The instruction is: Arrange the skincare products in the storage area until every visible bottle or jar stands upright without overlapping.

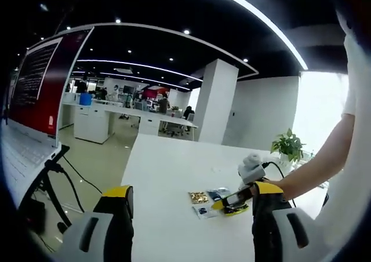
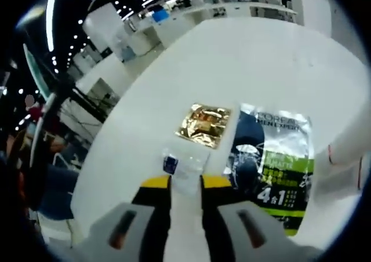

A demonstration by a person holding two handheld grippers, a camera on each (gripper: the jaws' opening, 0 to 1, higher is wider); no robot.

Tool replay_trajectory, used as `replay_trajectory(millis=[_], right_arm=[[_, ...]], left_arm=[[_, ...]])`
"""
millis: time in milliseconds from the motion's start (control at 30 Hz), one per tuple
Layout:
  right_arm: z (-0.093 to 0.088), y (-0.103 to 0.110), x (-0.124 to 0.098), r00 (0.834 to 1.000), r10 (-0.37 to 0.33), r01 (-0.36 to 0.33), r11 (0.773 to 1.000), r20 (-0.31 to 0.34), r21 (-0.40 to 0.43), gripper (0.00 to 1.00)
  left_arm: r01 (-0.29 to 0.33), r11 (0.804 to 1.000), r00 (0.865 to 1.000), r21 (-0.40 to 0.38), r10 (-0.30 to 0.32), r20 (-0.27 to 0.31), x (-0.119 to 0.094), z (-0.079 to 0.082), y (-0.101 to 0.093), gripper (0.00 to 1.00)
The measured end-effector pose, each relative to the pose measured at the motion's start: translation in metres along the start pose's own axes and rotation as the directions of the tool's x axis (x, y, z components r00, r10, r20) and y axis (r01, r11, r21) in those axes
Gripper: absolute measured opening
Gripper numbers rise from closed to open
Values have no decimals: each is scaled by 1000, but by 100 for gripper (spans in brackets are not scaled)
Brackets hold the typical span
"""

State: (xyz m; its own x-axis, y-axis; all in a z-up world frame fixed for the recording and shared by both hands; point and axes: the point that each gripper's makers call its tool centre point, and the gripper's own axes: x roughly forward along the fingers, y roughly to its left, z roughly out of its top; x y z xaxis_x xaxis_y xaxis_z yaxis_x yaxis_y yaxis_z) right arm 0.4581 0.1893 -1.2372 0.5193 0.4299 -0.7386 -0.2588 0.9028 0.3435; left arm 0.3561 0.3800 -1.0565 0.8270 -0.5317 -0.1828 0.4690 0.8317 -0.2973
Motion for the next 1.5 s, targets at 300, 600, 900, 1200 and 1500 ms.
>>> replay_trajectory(millis=[300,600,900,1200,1500], right_arm=[[15,19,-36,983,86,-95,994,164,46,25],[34,64,-123,890,229,-203,973,394,-107,40],[25,73,-183,854,243,-148,961,461,-232,53],[23,74,-211,837,234,-89,950,494,-299,68],[29,63,-228,815,180,-26,961,551,-276,84]], left_arm=[[10,1000,1000,-10,-10,17,12,3,-3,88],[21,1000,1000,-12,-21,-15,25,-8,-10,88],[25,999,1000,-25,-25,16,27,0,-19,90],[28,999,999,-18,-28,23,21,2,-25,92],[34,999,999,-25,-33,42,15,5,-26,96]])
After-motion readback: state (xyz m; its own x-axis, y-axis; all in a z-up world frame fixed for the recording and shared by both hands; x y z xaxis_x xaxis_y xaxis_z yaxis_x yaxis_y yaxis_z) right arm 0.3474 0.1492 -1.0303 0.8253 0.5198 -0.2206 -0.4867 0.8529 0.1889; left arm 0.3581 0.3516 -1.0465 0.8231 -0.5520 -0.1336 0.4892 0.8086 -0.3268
